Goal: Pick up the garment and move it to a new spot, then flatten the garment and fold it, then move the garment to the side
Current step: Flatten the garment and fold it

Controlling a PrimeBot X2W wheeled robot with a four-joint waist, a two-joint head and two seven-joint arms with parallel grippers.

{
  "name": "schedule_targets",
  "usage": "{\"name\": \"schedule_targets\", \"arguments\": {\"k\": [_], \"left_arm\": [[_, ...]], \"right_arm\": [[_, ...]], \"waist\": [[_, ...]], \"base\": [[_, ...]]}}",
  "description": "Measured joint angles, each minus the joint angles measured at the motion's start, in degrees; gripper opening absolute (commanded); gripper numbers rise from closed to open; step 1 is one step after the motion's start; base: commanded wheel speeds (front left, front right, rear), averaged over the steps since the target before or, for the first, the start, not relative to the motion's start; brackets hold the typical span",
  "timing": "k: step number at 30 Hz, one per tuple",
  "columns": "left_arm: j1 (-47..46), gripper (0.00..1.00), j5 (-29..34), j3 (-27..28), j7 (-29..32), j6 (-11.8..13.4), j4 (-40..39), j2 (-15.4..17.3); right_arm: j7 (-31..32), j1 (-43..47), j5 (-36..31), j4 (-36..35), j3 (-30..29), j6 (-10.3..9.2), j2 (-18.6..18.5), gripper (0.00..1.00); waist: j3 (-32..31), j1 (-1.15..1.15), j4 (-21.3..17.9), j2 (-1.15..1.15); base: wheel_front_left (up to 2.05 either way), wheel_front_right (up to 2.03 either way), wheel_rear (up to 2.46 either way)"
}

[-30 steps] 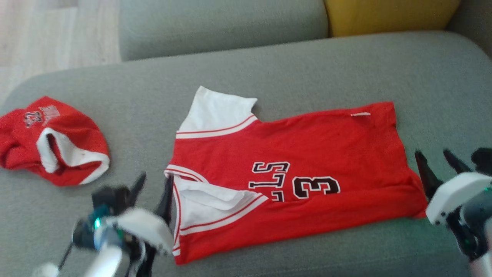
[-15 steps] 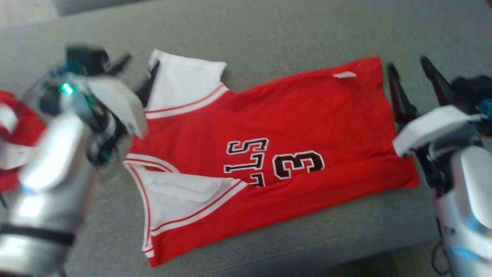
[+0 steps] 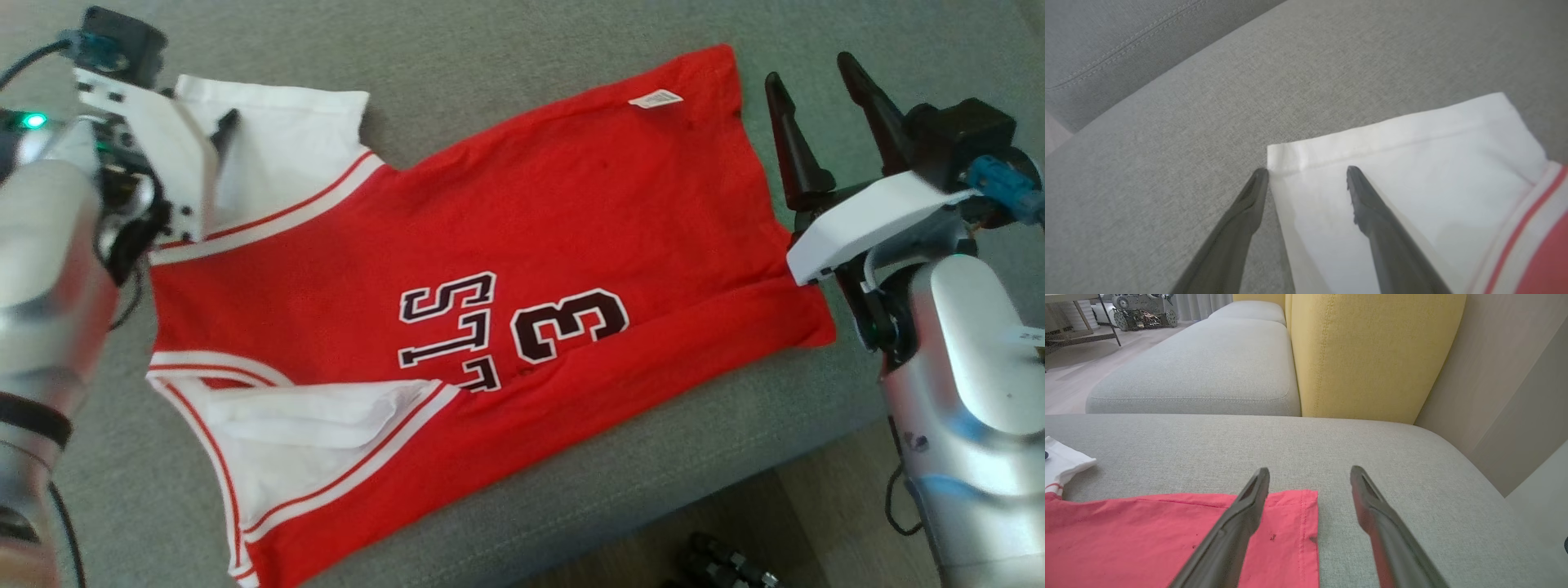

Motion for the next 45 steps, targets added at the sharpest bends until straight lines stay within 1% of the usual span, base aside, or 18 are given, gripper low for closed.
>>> {"name": "schedule_targets", "arguments": {"k": [4, 9, 10, 11, 12, 16, 18, 21, 27, 29, 31, 34, 37, 45], "left_arm": [[-1.97, 1.0, -0.07, -1.54, -1.72, 0.0, 3.48, 0.86], [-3.71, 1.0, -0.98, -3.66, -3.49, 0.0, 6.04, 0.68], [-3.87, 0.76, -1.98, -3.87, -3.46, 0.0, 6.22, 0.51], [-3.87, 0.23, -3.19, -4.19, -3.37, 0.0, 6.23, 0.31], [-3.87, 0.0, -4.45, -4.9, -3.24, 0.0, 6.05, 0.1], [-3.88, 0.0, -8.46, -6.23, -4.15, -0.01, 4.47, -1.14], [-3.89, 0.0, -9.95, -6.15, -6.13, 0.0, 4.42, -1.09], [-4.03, 0.0, -10.62, -6.39, -9.27, 0.0, 3.75, -1.08], [-4.1, 0.0, -11.67, -8.01, -13.92, -0.01, -0.14, -1.42], [-4.09, 0.0, -11.76, -8.58, -15.1, -0.01, -1.43, -1.36], [-4.09, 0.0, -10.37, -10.22, -16.5, -0.01, -2.61, -1.1], [-4.05, 0.0, -10.07, -11.28, -17.04, -0.01, -4.42, -1.42], [-4.06, 0.0, -10.07, -11.52, -17.37, -0.01, -5.71, -1.62], [-4.07, 0.0, -10.07, -12.76, -17.52, 0.0, -8.18, -2.52]], "right_arm": [[-0.59, -0.42, 0.0, 0.91, 0.55, 0.0, 0.2, 1.0], [-1.12, -0.86, 0.0, 1.38, 0.63, 0.0, 0.52, 1.0], [-1.12, -0.86, 0.0, 1.51, 0.64, 0.0, 0.56, 1.0], [-1.12, -0.88, 0.0, 1.68, 0.63, 0.0, 0.58, 1.0], [-1.12, -0.88, 0.01, 1.94, 0.55, 0.0, 0.57, 1.0], [-0.51, -0.96, 0.09, 3.23, 0.15, 0.0, 0.45, 1.0], [0.32, -1.38, 0.73, 3.92, 0.05, 0.0, 0.34, 1.0], [2.24, -3.14, 2.3, 5.66, -0.79, 0.0, -0.48, 1.0], [7.12, -6.32, 4.93, 11.38, -1.78, 0.0, -4.01, 1.0], [8.55, -7.45, 4.78, 14.15, -2.01, 0.0, -5.56, 1.0], [9.79, -8.72, 3.43, 17.16, -1.97, 0.0, -7.39, 1.0], [10.47, -10.53, 3.64, 20.86, -2.44, 0.0, -8.67, 1.0], [10.72, -12.71, 4.67, 23.76, -2.03, 0.0, -8.92, 1.0], [11.93, -16.64, 6.93, 30.08, 1.29, 0.0, -9.84, 1.0]], "waist": [[0.77, 0.0, -1.02, 0.0], [1.33, 0.0, -1.5, 0.0], [1.35, 0.0, -1.5, 0.0], [1.36, -0.01, -1.45, 0.0], [1.36, -0.01, -1.34, 0.0], [1.27, -0.01, -0.16, 0.0], [1.13, -0.01, 0.67, 0.0], [0.76, -0.01, 2.31, 0.0], [0.16, -0.01, 6.78, 0.0], [0.1, -0.01, 8.25, 0.0], [0.08, -0.01, 9.64, 0.0], [0.3, -0.01, 11.47, 0.0], [0.93, -0.01, 12.8, 0.0], [2.89, 0.0, 14.51, 0.0]], "base": [[0.0, 0.0, 0.0], [0.0, 0.0, 0.0], [0.0, 0.0, 0.0], [0.0, 0.0, 0.0], [0.0, 0.0, 0.0], [0.0, 0.0, 0.0], [0.0, 0.0, 0.0], [0.0, 0.0, 0.0], [0.0, 0.0, 0.0], [0.0, 0.0, 0.0], [0.0, 0.0, 0.0], [0.0, 0.0, 0.0], [0.0, 0.0, 0.0], [0.0, 0.0, 0.0]]}}
